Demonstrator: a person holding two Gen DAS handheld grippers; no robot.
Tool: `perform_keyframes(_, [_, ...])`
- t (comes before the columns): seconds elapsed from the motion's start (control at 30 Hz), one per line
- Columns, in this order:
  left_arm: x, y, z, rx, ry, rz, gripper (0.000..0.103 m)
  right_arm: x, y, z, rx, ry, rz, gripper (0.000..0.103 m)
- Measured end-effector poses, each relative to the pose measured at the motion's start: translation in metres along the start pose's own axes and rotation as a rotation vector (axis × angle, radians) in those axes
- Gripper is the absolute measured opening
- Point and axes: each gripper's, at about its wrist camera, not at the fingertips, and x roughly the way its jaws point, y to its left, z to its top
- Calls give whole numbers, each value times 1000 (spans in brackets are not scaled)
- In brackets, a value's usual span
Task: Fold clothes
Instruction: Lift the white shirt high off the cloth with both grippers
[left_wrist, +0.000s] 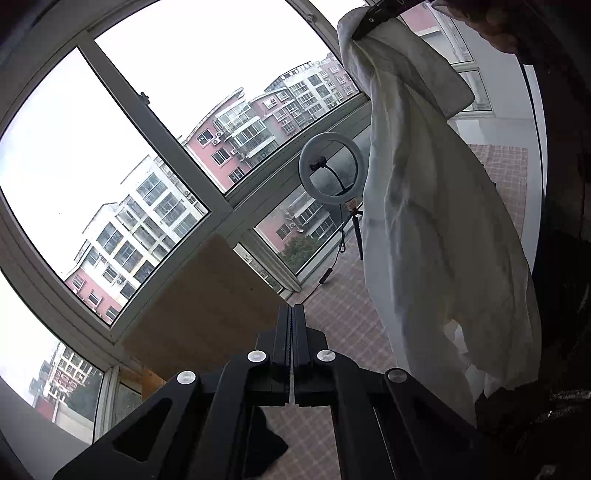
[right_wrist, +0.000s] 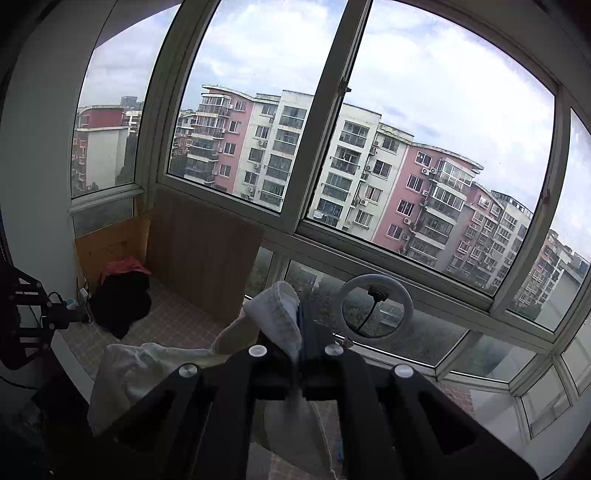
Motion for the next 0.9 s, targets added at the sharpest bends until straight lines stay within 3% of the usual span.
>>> perform_keyframes(0.2, [115, 23, -25, -15, 139, -92, 0, 133, -4, -21, 39, 156, -7, 3])
perform_keyframes(0.27, [158, 13, -37, -40, 158, -228, 2, 179, -2, -31, 40, 206, -7, 3])
perform_keyframes(0.4, [204, -48, -68, -52, 137, -462, 7, 235, -6, -61, 66, 277, 9, 3])
perform_keyframes(0.47, [222, -79, -83, -69, 134, -556, 20, 245, -13, -74, 83, 305, 10, 3])
perform_keyframes(0.6, [243, -117, -105, -210, 159, -715, 20, 247, -42, -92, 99, 344, -36, 3])
perform_keyframes(0.7, [230, -135, -116, -327, 161, -770, 28, 243, -67, -99, 123, 349, -56, 3])
perform_keyframes(0.77, [217, -148, -121, -417, 167, -821, 44, 239, -79, -103, 132, 344, -46, 3])
perform_keyframes(0.83, [207, -163, -121, -494, 171, -881, 45, 234, -87, -106, 133, 339, -34, 3])
perform_keyframes(0.9, [192, -179, -119, -533, 169, -863, 48, 228, -88, -109, 121, 335, -27, 3])
